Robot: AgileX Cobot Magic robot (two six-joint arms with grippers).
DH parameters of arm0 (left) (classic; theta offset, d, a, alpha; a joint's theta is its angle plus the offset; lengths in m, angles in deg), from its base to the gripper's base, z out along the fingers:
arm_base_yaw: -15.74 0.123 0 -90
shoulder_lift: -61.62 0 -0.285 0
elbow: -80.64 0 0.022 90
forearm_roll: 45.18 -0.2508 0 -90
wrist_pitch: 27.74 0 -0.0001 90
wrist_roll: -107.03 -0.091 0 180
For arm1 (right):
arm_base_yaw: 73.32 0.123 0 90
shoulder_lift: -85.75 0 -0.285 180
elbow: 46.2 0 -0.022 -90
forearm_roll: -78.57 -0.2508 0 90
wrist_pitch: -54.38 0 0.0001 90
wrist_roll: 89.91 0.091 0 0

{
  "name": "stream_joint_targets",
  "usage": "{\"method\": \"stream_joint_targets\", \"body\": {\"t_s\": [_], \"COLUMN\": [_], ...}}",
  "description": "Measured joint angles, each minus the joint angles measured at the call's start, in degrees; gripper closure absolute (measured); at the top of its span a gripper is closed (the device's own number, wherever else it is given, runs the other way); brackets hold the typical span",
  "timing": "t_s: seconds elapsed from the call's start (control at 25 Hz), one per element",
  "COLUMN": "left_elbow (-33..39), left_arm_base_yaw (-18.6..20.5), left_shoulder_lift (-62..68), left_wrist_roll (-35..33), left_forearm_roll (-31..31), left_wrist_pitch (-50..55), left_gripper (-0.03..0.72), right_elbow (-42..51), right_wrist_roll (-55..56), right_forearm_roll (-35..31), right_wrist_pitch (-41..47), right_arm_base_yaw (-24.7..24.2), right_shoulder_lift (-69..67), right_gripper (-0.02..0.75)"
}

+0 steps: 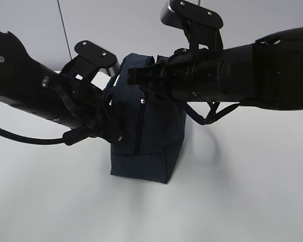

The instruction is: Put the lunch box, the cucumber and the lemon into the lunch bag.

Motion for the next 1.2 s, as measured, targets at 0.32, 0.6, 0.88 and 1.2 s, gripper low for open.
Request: {"method": "stream_joint_targets", "body": {"t_s": [0.32,0.6,0.88,1.2], "left_elbow": [0.0,0.0,0.0,0.0], "left_arm_base_yaw": [-0.4,-3.0,-3.1,-2.5], "left_shoulder_lift": [-1.7,-1.7,-1.7,-1.7], "left_wrist_roll": [0.0,0.0,0.1,3.9], "left_forearm_roll": [0.0,0.0,0.0,-0.4], "left_wrist_pitch": [3.6,4.6,5.3,5.5], "left_gripper": [0.692,0.692,0.692,0.692], "right_elbow": [-0.2,-0.3,-0.3,-1.6], "right_wrist_roll": [-0.4,-0.7,-0.8,-1.7], "right_forearm_roll": [-0.1,-0.1,-0.1,-0.1], "right_wrist_pitch": [0.0,-0.1,-0.1,-0.1], "right_arm_base_yaw": [0.0,0.0,0.0,0.0], "right_shoulder_lift": [0.0,0.0,0.0,0.0], "right_gripper": [0.738,0.738,0.738,0.738]}}
